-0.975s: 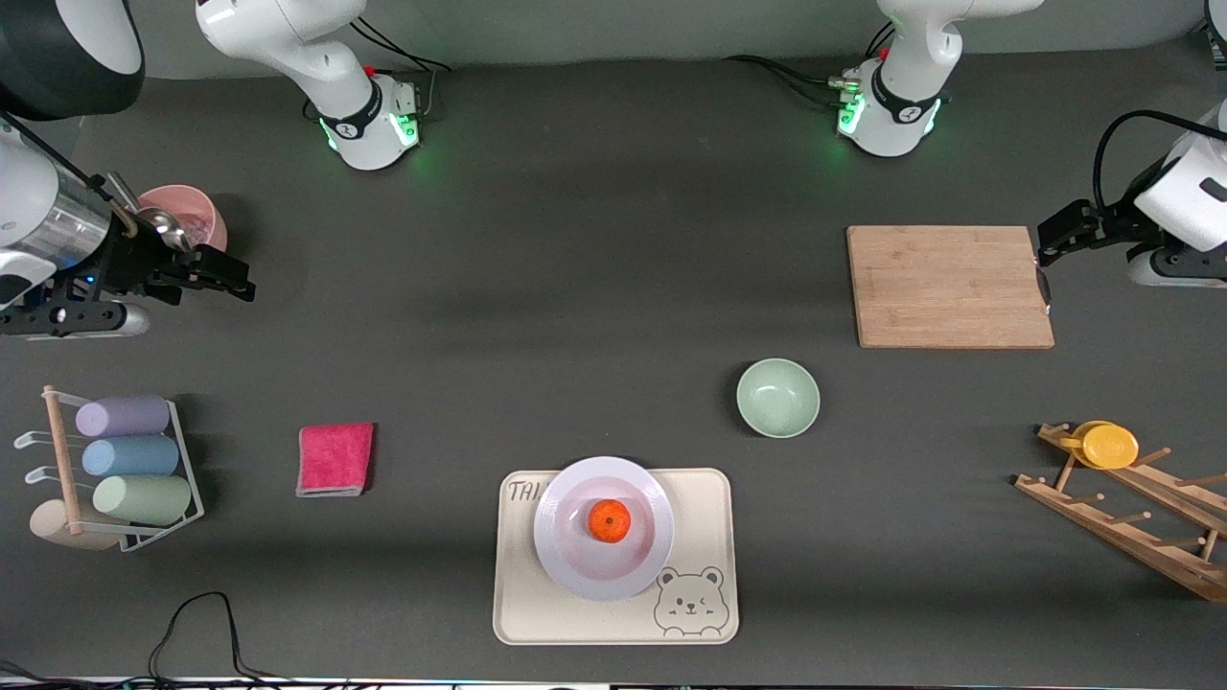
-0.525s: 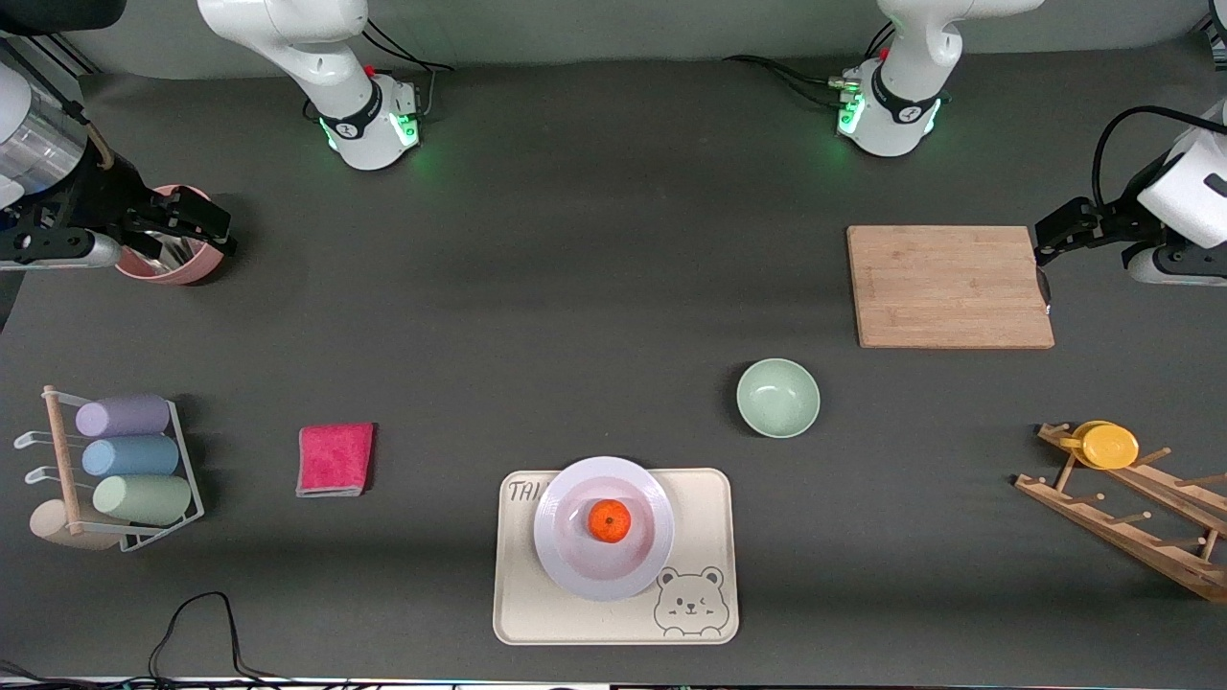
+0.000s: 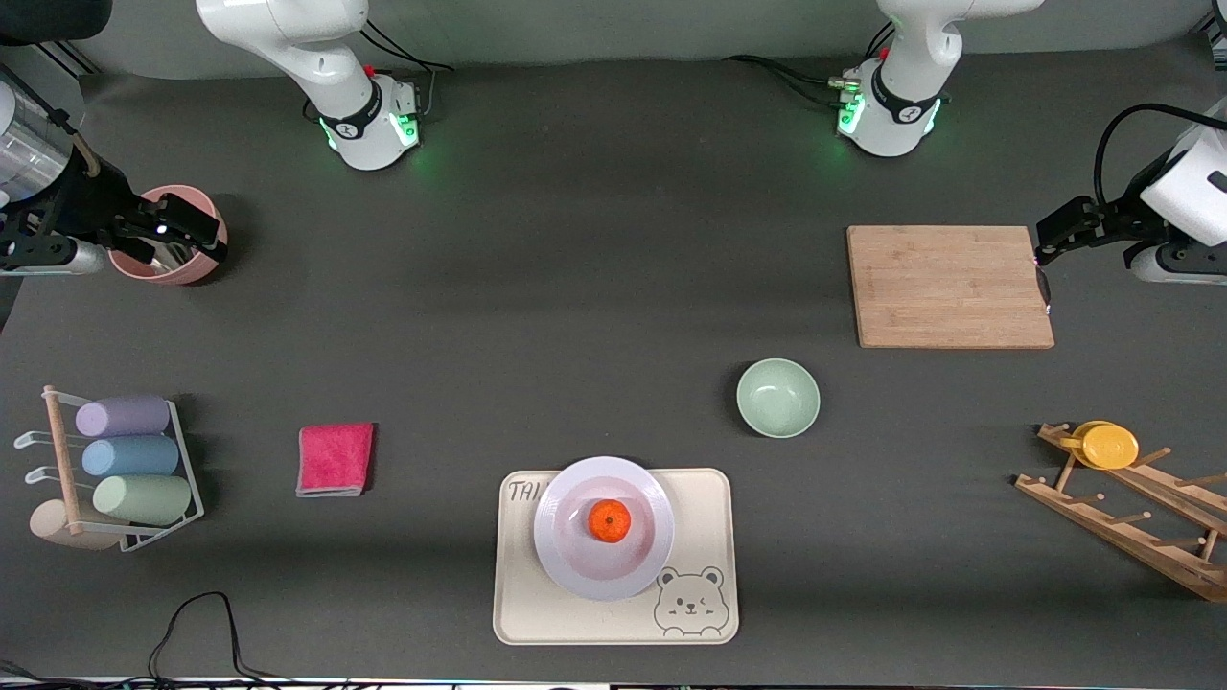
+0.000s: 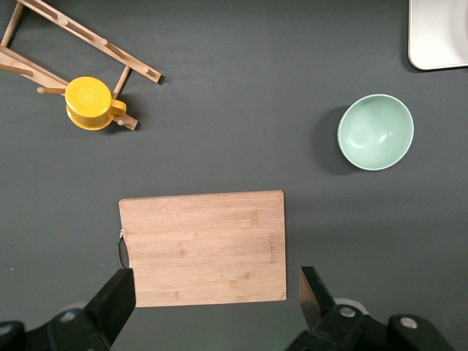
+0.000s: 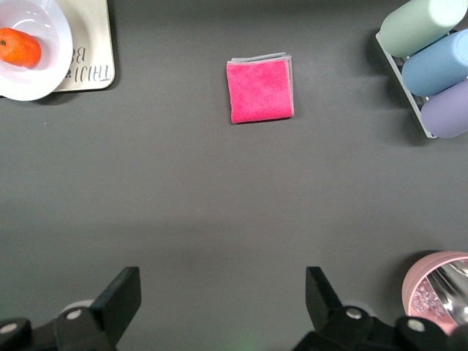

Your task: Place orange and plate with both arms

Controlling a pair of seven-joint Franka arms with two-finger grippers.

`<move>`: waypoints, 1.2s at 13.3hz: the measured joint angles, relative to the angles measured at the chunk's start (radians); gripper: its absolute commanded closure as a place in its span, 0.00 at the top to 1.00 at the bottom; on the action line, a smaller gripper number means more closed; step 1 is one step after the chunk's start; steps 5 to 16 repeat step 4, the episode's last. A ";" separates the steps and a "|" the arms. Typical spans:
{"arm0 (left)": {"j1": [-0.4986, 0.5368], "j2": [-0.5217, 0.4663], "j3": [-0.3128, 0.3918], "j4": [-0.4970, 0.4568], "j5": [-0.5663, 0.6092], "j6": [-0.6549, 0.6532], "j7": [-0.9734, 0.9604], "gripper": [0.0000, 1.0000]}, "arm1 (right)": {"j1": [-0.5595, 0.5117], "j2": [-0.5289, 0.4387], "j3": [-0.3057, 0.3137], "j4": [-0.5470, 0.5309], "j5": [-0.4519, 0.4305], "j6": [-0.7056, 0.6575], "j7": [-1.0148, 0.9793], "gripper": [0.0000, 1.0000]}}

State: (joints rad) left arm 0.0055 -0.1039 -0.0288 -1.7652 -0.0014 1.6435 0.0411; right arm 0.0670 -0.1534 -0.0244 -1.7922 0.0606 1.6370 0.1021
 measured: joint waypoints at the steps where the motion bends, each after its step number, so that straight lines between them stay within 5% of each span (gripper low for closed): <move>1: 0.000 0.000 0.000 0.001 0.000 0.000 0.000 1.00 | 0.001 0.000 0.000 0.000 0.000 0.010 0.000 1.00; 16: 0.000 0.000 0.000 0.008 0.000 -0.001 0.000 1.00 | 0.003 0.000 0.000 0.000 0.000 0.014 0.000 1.00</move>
